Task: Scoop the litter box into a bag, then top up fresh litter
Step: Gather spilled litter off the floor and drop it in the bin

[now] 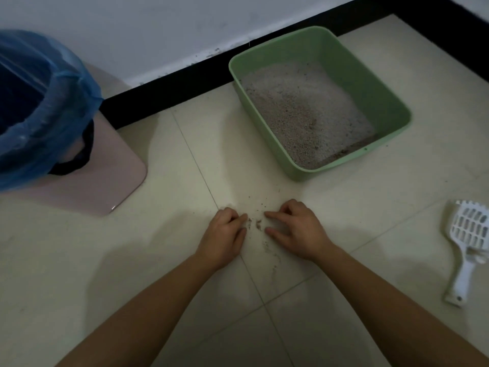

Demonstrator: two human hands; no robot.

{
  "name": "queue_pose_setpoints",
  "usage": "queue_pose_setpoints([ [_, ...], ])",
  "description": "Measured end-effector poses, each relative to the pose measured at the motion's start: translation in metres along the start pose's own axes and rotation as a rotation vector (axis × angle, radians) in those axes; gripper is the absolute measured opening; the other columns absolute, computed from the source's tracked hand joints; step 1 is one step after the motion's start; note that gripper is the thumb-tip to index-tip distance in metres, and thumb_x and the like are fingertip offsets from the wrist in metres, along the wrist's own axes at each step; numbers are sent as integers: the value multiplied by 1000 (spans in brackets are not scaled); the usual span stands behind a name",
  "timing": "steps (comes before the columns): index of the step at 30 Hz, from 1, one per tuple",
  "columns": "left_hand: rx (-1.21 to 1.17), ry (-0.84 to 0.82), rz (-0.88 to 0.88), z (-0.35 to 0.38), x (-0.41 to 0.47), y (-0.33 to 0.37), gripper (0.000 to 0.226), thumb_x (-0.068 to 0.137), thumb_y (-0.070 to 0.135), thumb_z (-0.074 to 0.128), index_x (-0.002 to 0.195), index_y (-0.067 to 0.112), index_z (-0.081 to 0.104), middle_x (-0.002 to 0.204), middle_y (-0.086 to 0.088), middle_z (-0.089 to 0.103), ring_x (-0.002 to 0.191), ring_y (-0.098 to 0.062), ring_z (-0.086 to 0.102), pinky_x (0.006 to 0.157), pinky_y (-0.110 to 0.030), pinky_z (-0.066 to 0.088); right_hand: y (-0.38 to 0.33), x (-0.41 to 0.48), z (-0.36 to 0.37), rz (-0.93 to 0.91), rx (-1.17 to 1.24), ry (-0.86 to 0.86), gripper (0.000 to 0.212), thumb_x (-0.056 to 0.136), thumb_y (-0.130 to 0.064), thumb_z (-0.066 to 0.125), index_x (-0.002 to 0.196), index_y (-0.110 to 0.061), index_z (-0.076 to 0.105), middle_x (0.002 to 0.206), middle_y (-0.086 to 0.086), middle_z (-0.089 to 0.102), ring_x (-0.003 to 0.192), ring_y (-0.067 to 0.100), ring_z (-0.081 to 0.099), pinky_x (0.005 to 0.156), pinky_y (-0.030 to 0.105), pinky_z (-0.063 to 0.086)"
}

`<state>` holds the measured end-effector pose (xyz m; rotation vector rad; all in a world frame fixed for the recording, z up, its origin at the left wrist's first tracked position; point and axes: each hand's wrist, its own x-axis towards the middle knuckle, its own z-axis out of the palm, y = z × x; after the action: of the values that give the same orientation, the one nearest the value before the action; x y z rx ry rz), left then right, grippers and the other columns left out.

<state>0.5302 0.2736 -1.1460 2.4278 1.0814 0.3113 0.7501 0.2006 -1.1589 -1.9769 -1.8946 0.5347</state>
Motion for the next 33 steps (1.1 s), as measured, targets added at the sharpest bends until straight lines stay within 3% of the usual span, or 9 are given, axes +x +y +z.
queue_pose_setpoints([
  [6, -34, 73, -26, 3, -2, -1, 34, 91, 22, 48, 110, 5, 70, 87, -7, 53, 80, -24, 50, 73, -30, 43, -12, 7, 9, -9, -16, 17, 43, 85, -67, 52, 114, -43, 71, 95, -6, 49, 87, 17, 50, 78, 36, 46],
  [11, -62, 95, -33, 5, 2, -2, 31, 90, 20, 51, 111, 8, 71, 86, -4, 51, 79, -21, 49, 74, -26, 42, -17, 9, 13, -3, 1, 75, 35, 86, -62, 53, 106, -44, 74, 90, -7, 51, 83, 18, 51, 73, 35, 42],
  [15, -68, 142, -24, 9, 3, -3, 31, 90, 20, 51, 109, 8, 73, 84, -5, 52, 79, -20, 48, 75, -22, 39, -21, 12, 16, -4, 25, 96, 32, 85, -59, 53, 97, -40, 77, 86, -8, 53, 81, 18, 51, 70, 32, 37],
  [20, -22, 119, -14, 11, 0, -2, 32, 93, 26, 52, 116, 12, 70, 87, -3, 49, 80, -20, 46, 72, -32, 43, -25, 15, 20, -22, 35, 77, 35, 89, -50, 50, 92, -28, 77, 87, -5, 59, 81, 21, 55, 69, 33, 44],
  [27, 160, 72, -72, 26, -11, 7, 44, 95, 44, 42, 125, 21, 64, 105, -7, 50, 92, -26, 46, 79, -38, 43, 11, -1, 7, 66, 107, 188, 16, 88, -28, 69, 89, -14, 76, 83, 3, 63, 81, 24, 59, 76, 31, 49],
  [33, 68, 180, -107, 34, -3, 15, 26, 91, 38, 58, 109, 28, 73, 94, -3, 51, 86, -21, 43, 73, -34, 38, 19, -7, 2, 64, 92, 208, 16, 88, -27, 70, 90, -12, 76, 83, 3, 63, 82, 22, 59, 77, 27, 46],
])
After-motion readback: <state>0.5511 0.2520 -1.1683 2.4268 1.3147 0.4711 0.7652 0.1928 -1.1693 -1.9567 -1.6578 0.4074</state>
